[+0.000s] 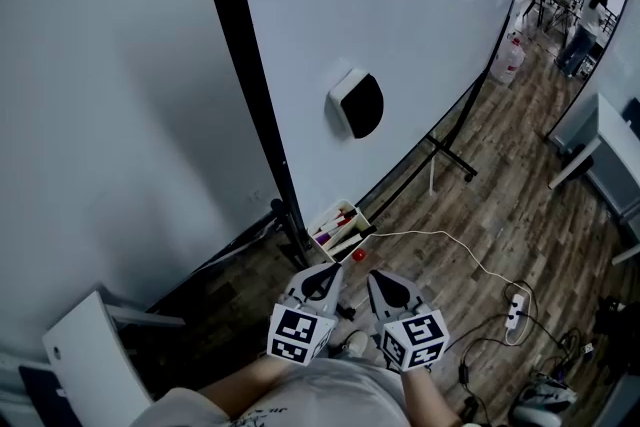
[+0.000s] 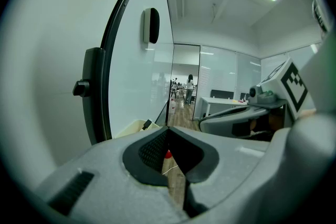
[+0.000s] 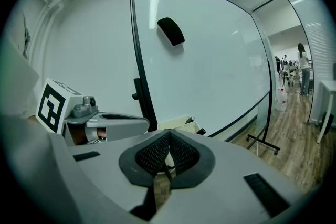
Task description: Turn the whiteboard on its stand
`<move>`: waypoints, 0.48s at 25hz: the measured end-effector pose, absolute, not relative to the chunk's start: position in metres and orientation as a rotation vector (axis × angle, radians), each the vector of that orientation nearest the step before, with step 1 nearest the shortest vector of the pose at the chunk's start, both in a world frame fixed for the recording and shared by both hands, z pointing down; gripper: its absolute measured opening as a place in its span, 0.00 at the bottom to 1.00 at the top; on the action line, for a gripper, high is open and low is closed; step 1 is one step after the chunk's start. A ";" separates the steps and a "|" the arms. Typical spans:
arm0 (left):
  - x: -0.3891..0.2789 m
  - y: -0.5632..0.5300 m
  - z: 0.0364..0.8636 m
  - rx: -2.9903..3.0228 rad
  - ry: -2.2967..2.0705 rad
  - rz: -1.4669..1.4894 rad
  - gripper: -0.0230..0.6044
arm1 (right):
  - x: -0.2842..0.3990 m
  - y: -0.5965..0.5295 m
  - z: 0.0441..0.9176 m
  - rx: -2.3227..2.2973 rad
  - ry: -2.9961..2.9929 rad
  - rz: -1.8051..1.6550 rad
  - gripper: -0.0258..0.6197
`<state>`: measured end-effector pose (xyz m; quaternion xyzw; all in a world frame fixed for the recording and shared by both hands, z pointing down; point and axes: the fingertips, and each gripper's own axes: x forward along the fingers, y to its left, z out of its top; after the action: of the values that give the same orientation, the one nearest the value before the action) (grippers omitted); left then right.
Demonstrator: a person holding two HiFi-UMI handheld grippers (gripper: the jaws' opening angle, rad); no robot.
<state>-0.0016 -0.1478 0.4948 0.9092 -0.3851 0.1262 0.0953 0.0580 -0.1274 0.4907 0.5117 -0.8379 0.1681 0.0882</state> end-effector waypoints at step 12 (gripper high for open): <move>-0.001 -0.152 0.495 2.695 -1.138 0.368 0.05 | 0.056 -0.131 0.490 1.515 -2.497 0.491 0.05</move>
<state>-0.0010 -0.1522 0.4948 0.9098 -0.3842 0.1241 0.0964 0.0563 -0.1310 0.4898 0.5096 -0.8397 0.1650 0.0898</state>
